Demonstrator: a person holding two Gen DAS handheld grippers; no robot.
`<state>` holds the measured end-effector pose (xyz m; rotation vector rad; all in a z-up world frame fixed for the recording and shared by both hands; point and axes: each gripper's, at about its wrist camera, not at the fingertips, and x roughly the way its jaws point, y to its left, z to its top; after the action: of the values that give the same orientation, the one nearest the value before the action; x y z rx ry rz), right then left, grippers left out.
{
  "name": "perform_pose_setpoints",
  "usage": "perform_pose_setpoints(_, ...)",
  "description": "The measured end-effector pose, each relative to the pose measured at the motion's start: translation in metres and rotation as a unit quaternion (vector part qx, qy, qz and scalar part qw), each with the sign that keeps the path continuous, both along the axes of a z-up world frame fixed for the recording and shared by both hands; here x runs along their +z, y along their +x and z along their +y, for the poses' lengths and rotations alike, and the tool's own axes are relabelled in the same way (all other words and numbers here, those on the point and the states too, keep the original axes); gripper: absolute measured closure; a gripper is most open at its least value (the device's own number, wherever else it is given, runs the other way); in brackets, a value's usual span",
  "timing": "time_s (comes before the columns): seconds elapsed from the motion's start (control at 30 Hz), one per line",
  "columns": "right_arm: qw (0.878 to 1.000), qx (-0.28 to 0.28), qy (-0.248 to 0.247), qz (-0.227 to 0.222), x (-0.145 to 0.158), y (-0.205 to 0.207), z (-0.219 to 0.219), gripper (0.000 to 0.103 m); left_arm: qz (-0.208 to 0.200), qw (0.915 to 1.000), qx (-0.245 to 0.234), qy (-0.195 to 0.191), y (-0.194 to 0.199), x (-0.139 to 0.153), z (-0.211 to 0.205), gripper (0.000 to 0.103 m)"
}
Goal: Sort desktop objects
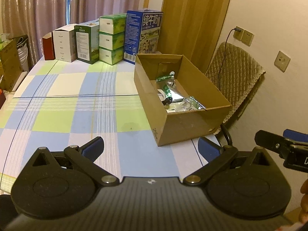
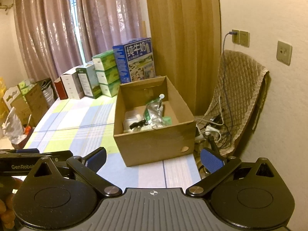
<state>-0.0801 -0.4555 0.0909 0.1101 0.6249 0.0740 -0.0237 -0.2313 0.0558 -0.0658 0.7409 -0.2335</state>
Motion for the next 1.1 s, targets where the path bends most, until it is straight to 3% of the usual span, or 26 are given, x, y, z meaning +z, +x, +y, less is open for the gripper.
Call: perform_pose_setpoints(1.1,1.000,0.000,-0.016,0.012,-0.006,0.004,0.001,0.002,-0.007,0.9998,-0.005,0.020,-0.005,-0.004,-0.013,0.001)
